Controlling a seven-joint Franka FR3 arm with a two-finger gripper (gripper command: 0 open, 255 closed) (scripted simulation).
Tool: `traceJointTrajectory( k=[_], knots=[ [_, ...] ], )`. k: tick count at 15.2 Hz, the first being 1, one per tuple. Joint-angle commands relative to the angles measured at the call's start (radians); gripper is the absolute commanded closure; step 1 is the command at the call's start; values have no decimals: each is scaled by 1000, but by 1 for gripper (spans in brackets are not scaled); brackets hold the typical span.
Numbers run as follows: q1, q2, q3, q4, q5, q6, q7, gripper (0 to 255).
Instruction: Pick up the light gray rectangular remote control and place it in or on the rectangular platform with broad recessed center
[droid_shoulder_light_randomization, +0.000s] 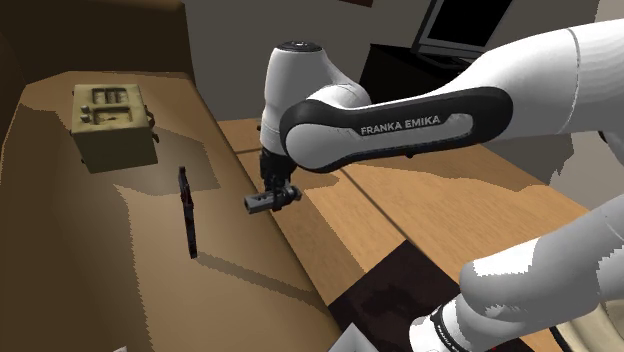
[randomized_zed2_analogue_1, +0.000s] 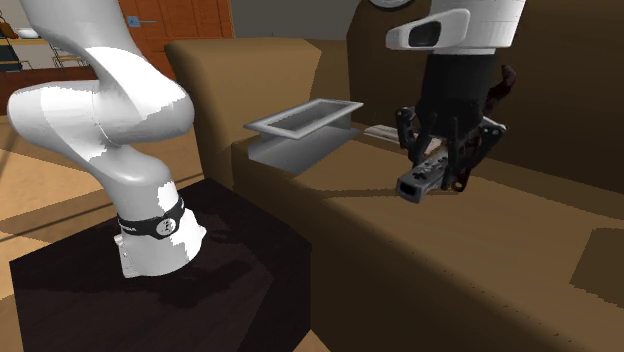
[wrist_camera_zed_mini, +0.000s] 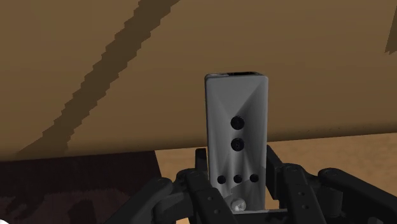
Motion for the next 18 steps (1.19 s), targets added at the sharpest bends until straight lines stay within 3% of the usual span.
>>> traceJointTrajectory(
  k=[1,18],
  knots=[
    [4,-18,-8,16,17,-26,-11,255],
    [17,-100,-73,197,77,-259,-64,255]
  ],
)
